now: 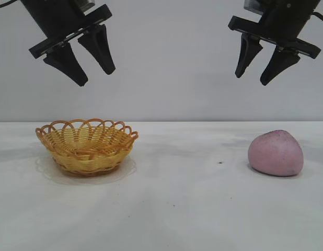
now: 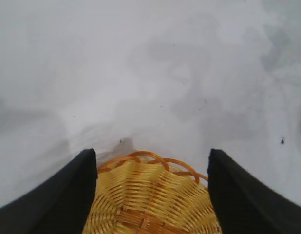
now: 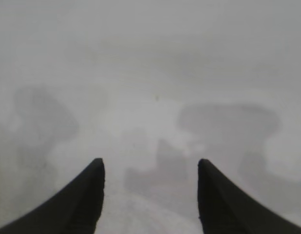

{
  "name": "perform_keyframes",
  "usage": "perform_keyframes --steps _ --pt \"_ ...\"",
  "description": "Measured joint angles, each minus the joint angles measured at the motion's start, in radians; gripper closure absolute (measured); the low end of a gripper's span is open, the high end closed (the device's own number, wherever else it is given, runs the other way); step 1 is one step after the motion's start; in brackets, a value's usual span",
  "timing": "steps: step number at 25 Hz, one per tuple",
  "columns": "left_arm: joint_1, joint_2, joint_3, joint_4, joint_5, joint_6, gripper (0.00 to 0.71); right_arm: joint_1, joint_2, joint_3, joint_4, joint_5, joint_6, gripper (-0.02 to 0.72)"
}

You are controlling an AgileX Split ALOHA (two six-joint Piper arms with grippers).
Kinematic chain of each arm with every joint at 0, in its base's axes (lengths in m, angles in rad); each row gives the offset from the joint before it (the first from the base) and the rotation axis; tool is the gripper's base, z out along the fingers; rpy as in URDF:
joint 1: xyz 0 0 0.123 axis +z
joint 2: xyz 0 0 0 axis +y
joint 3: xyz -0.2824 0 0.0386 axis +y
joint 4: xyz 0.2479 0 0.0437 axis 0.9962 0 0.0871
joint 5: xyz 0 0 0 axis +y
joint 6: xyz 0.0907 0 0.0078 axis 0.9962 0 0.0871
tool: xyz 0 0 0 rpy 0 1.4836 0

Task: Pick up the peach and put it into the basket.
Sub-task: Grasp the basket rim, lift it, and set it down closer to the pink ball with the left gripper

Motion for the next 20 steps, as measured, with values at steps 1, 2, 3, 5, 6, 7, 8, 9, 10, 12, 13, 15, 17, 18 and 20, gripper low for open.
perform_keyframes --steps 1,2,3,5,6,7,8,9,10,12,13,15,17,18,20 --pt "0.000 0.000 0.000 0.000 0.002 0.000 0.291 0.000 0.000 0.000 0.000 0.000 0.000 0.347" --pt "0.000 0.000 0.000 0.000 0.002 0.000 0.291 0.000 0.000 0.000 0.000 0.002 0.000 0.347" --pt "0.000 0.000 0.000 0.000 0.002 -0.002 0.291 0.000 0.000 0.000 0.000 0.004 0.000 0.347" --pt "0.000 0.000 0.000 0.002 0.002 -0.002 0.291 0.000 0.000 0.000 0.000 0.006 0.000 0.347" --pt "0.000 0.000 0.000 0.002 0.002 -0.002 0.291 0.000 0.000 0.000 0.000 0.006 0.000 0.347" --pt "0.000 0.000 0.000 0.002 0.002 -0.002 0.291 0.000 0.000 0.000 0.000 0.006 0.000 0.347" --pt "0.000 0.000 0.000 0.002 0.002 -0.002 0.291 0.000 0.000 0.000 0.000 0.008 0.000 0.347" --pt "0.000 0.000 0.000 0.002 0.002 -0.002 0.291 0.000 0.000 0.000 0.000 0.008 0.000 0.347" --pt "0.000 0.000 0.000 0.002 0.002 -0.002 0.291 0.000 0.000 0.000 0.000 0.010 0.000 0.347" --pt "0.000 0.000 0.000 0.002 0.011 -0.002 0.291 0.000 0.000 0.000 0.000 0.014 0.000 0.347" --pt "0.000 0.000 0.000 0.004 0.017 0.000 0.291 0.000 0.000 0.000 0.000 0.014 0.000 0.347" --pt "0.000 0.000 0.000 0.038 0.033 0.002 0.291 0.000 0.000 0.000 0.000 0.015 0.000 0.347" --pt "0.000 0.000 0.000 0.103 0.055 0.002 0.291 0.000 0.000 0.000 0.000 0.015 0.000 0.347" --pt "0.000 0.000 0.000 0.139 0.068 0.012 0.291 0.000 0.000 0.000 0.000 0.016 0.000 0.347" --pt "0.000 0.000 0.000 0.195 0.092 0.036 0.291 0.000 0.000 0.000 0.000 0.018 0.000 0.347"
